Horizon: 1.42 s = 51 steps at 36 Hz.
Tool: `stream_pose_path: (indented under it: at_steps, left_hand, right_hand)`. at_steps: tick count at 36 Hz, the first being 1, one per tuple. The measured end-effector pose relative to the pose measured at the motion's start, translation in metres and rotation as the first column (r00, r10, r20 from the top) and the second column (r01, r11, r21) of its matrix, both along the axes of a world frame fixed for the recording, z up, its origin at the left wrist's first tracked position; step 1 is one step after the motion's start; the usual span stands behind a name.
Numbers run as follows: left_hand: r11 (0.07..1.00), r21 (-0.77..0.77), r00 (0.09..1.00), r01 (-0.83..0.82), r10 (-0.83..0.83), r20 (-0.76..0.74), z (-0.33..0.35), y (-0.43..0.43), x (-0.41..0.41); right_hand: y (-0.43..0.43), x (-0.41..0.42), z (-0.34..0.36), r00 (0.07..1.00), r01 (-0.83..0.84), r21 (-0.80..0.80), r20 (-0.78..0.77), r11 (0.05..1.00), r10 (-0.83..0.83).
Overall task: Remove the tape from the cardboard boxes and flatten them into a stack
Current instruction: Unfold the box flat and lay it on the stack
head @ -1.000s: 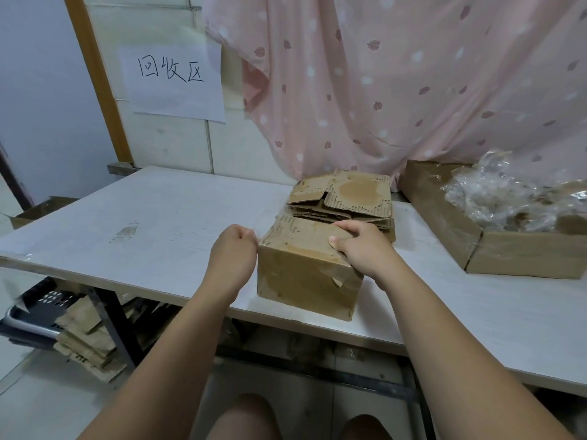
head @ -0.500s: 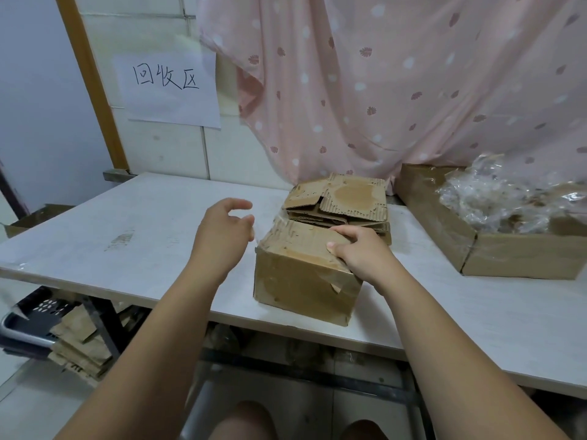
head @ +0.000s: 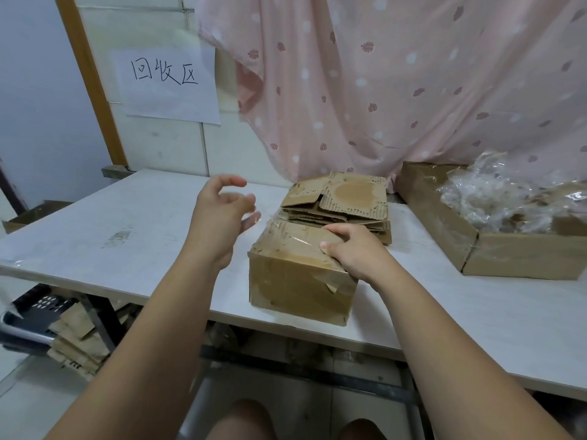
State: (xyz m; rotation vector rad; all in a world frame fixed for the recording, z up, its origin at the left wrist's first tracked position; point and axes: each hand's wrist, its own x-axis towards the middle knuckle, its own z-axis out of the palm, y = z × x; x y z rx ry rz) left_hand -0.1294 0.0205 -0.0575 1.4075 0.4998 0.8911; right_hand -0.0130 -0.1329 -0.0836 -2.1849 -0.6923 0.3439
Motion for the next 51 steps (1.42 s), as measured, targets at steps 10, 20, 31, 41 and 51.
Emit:
stream_pose_path:
  at_steps: [10,20,31,41,51]
  left_hand:
    - [0.892,0.453,0.996,0.006,0.035,-0.082,0.03,0.004,-0.002]
    - [0.85,0.51,0.908,0.128,0.107,-0.406,-0.009,0.009,0.001]
    - [0.702,0.703,0.731,0.116,0.419,-0.539,-0.04,-0.007,-0.017]
    - [0.678,0.727,0.875,-0.108,0.412,-0.254,-0.029,-0.015,-0.013]
    - [0.735,0.636,0.935,0.236,0.007,-0.356,-0.018,-0.04,0.036]
  right_hand:
    - [0.0,0.0,-0.003,1.0,0.007,0.038,0.003,0.999,-0.007]
    - [0.0,-0.003,-0.003,1.0,0.001,0.042,-0.005,0.999,-0.001]
    - [0.001,-0.002,-0.006,1.0,0.022,0.09,-0.008,0.996,-0.022]
    - [-0.002,-0.002,-0.008,0.994,0.095,0.108,-0.065,0.99,-0.088]
    - [0.001,0.001,-0.021,0.939,0.175,0.358,-0.342,0.917,-0.046]
